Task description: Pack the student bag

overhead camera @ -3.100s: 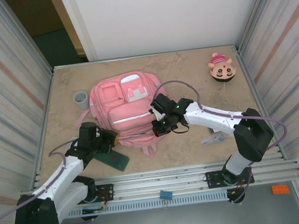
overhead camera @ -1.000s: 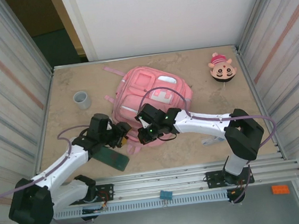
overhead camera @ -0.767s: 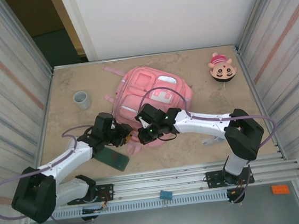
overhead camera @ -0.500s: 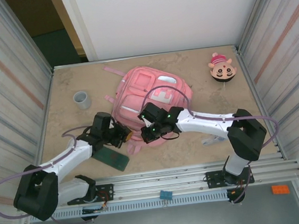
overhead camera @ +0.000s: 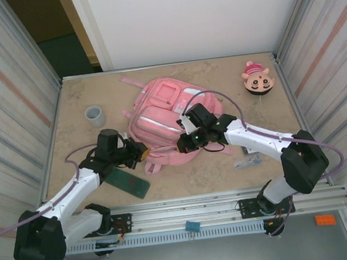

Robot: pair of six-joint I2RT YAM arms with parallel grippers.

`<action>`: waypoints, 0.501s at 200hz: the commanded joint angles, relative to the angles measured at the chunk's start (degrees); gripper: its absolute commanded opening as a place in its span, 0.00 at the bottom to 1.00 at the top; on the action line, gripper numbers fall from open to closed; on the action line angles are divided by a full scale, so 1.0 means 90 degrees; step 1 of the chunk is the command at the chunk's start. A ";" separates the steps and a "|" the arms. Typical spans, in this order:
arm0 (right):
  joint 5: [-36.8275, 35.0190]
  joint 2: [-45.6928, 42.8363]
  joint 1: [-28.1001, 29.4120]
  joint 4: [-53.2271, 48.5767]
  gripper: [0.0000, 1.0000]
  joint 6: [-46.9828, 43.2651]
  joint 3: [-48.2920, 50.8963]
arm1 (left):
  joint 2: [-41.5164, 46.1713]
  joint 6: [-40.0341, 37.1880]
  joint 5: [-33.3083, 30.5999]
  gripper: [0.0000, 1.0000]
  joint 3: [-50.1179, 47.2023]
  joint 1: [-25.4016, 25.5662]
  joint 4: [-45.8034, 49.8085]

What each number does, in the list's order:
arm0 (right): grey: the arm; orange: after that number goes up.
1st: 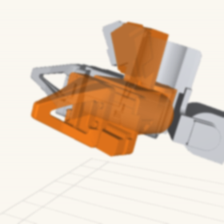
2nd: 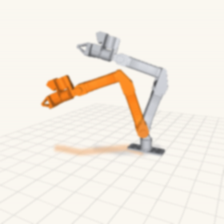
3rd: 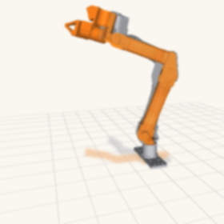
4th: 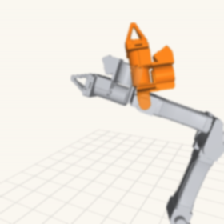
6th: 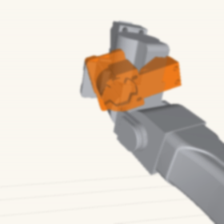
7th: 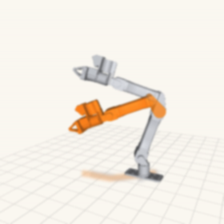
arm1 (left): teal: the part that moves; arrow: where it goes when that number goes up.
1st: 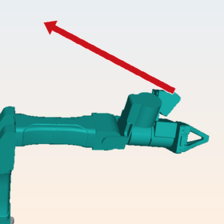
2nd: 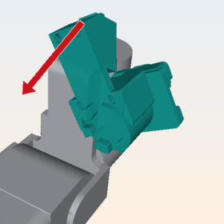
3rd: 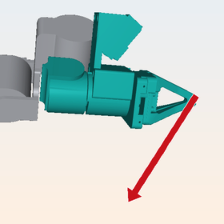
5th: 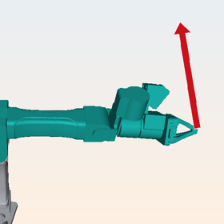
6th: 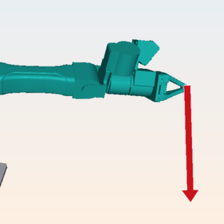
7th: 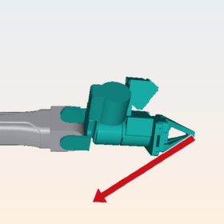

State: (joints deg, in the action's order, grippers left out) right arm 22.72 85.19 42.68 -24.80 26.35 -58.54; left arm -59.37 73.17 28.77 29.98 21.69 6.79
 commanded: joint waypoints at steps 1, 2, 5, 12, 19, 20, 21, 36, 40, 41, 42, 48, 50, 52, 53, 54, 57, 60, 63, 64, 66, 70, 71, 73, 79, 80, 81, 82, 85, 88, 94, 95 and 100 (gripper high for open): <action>-0.0609 -0.0200 0.0104 -0.1096 0.00 -0.0312 0.0181 | 0.0080 -0.0213 -0.0574 0.00 0.0158 -0.0350 0.0466; -0.0624 -0.0199 0.0137 -0.1104 0.00 -0.0316 0.0179 | 0.0067 -0.0211 -0.0557 0.00 0.0157 -0.0350 0.0466; -0.0651 -0.0184 0.0216 -0.1140 0.00 -0.0311 0.0154 | 0.0044 -0.0200 -0.0530 0.00 0.0169 -0.0347 0.0453; -0.0724 -0.0146 0.0362 -0.1226 0.00 -0.0315 0.0122 | -0.0001 -0.0195 -0.0479 0.00 0.0166 -0.0349 0.0413; -0.0787 -0.0082 0.0453 -0.1318 0.00 -0.0277 0.0117 | -0.0005 -0.0200 -0.0481 0.00 0.0162 -0.0340 0.0398; -0.0791 -0.0076 0.0463 -0.1327 0.00 -0.0264 0.0118 | -0.0005 -0.0200 -0.0486 0.00 0.0164 -0.0340 0.0393; -0.0808 -0.0069 0.0468 -0.1337 0.00 -0.0258 0.0118 | -0.0005 -0.0195 -0.0489 0.00 0.0165 -0.0340 0.0396; -0.0720 0.0041 0.0553 -0.1367 0.00 -0.0146 0.0235 | 0.0040 -0.0199 -0.0545 0.00 0.0175 -0.0340 0.0403; -0.0627 0.0068 0.0568 -0.1335 0.00 -0.0131 0.0268 | 0.0051 -0.0200 -0.0552 0.00 0.0171 -0.0340 0.0408; -0.0604 0.0072 0.0579 -0.1331 0.00 -0.0133 0.0271 | 0.0048 -0.0205 -0.0556 0.00 0.0173 -0.0335 0.0408; -0.0593 0.0079 0.0590 -0.1319 0.00 -0.0124 0.0273 | 0.0051 -0.0202 -0.0558 0.00 0.0179 -0.0333 0.0408; -0.0524 0.0106 0.0643 -0.1265 0.00 -0.0067 0.0301 | 0.0052 -0.0200 -0.0547 0.00 0.0193 -0.0340 0.0408; -0.0516 0.0113 0.0660 -0.1243 0.01 -0.0054 0.0303 | 0.0046 -0.0195 -0.0550 0.00 0.0189 -0.0340 0.0396; -0.0516 0.0114 0.0691 -0.1220 0.02 -0.0044 0.0301 | 0.0038 -0.0186 -0.0541 0.00 0.0201 -0.0340 0.0398; -0.0514 0.0115 0.0699 -0.1215 0.03 -0.0035 0.0302 | 0.0036 -0.0183 -0.0536 0.00 0.0203 -0.0340 0.0388; -0.0514 0.0115 0.0713 -0.1203 0.04 -0.0026 0.0303 | 0.0035 -0.0182 -0.0534 0.00 0.0199 -0.0340 0.0388; -0.0512 0.0132 0.0746 -0.1158 0.05 -0.0005 0.0300 | 0.0019 -0.0181 -0.0527 0.00 0.0206 -0.0340 0.0381; -0.0483 0.0141 0.0773 -0.1115 0.07 0.0005 0.0303 | 0.0018 -0.0175 -0.0521 0.00 0.0213 -0.0340 0.0364; -0.0468 0.0160 0.0806 -0.1075 0.08 0.0011 0.0295 | 0.0003 -0.0171 -0.0513 0.00 0.0214 -0.0340 0.0339; -0.0466 0.0162 0.0815 -0.1059 0.08 0.0016 0.0299 | 0.0004 -0.0171 -0.0507 0.00 0.0214 -0.0340 0.0335; -0.0460 0.0178 0.0827 -0.1023 0.09 0.0032 0.0288 | -0.0005 -0.0156 -0.0491 0.00 0.0207 -0.0340 0.0314; -0.0454 0.0204 0.0843 -0.0973 0.11 0.0055 0.0277 | -0.0022 -0.0121 -0.0478 0.00 0.0199 -0.0340 0.0292; -0.0454 0.0208 0.0848 -0.0960 0.12 0.0063 0.0276 | -0.0028 -0.0112 -0.0480 0.00 0.0197 -0.0340 0.0282; -0.0462 0.0231 0.0857 -0.0935 0.13 0.0081 0.0270 | -0.0032 -0.0102 -0.0467 0.00 0.0195 -0.0340 0.0254; -0.0496 0.0281 0.0863 -0.0866 0.16 0.0132 0.0264 | -0.0042 -0.0048 -0.0459 0.00 0.0187 -0.0327 0.0199; -0.0504 0.0286 0.0863 -0.0862 0.16 0.0136 0.0264 | -0.0043 -0.0051 -0.0461 0.00 0.0186 -0.0324 0.0191; -0.0513 0.0298 0.0863 -0.0845 0.17 0.0142 0.0260 | -0.0038 -0.0042 -0.0457 0.00 0.0176 -0.0322 0.0182; -0.0518 0.0304 0.0859 -0.0837 0.17 0.0150 0.0257 | -0.0046 -0.0033 -0.0455 0.00 0.0175 -0.0316 0.0178; -0.0548 0.0330 0.0859 -0.0805 0.19 0.0171 0.0248 | -0.0043 -0.0020 -0.0453 0.00 0.0175 -0.0307 0.0158; -0.0583 0.0346 0.0856 -0.0784 0.20 0.0189 0.0241 | -0.0052 -0.0008 -0.0453 0.00 0.0173 -0.0292 0.0139; -0.0646 0.0395 0.0854 -0.0741 0.23 0.0211 0.0221 | -0.0052 0.0024 -0.0466 0.00 0.0170 -0.0268 0.0104; -0.0657 0.0397 0.0854 -0.0736 0.23 0.0214 0.0219 | -0.0048 0.0029 -0.0465 0.00 0.0173 -0.0265 0.0100; -0.0698 0.0427 0.0860 -0.0711 0.25 0.0233 0.0204 | -0.0052 0.0052 -0.0472 0.00 0.0171 -0.0249 0.0081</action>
State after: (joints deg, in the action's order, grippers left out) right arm 18.96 87.09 50.19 -27.33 26.76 -57.67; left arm -60.01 72.95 27.38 29.98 19.99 10.55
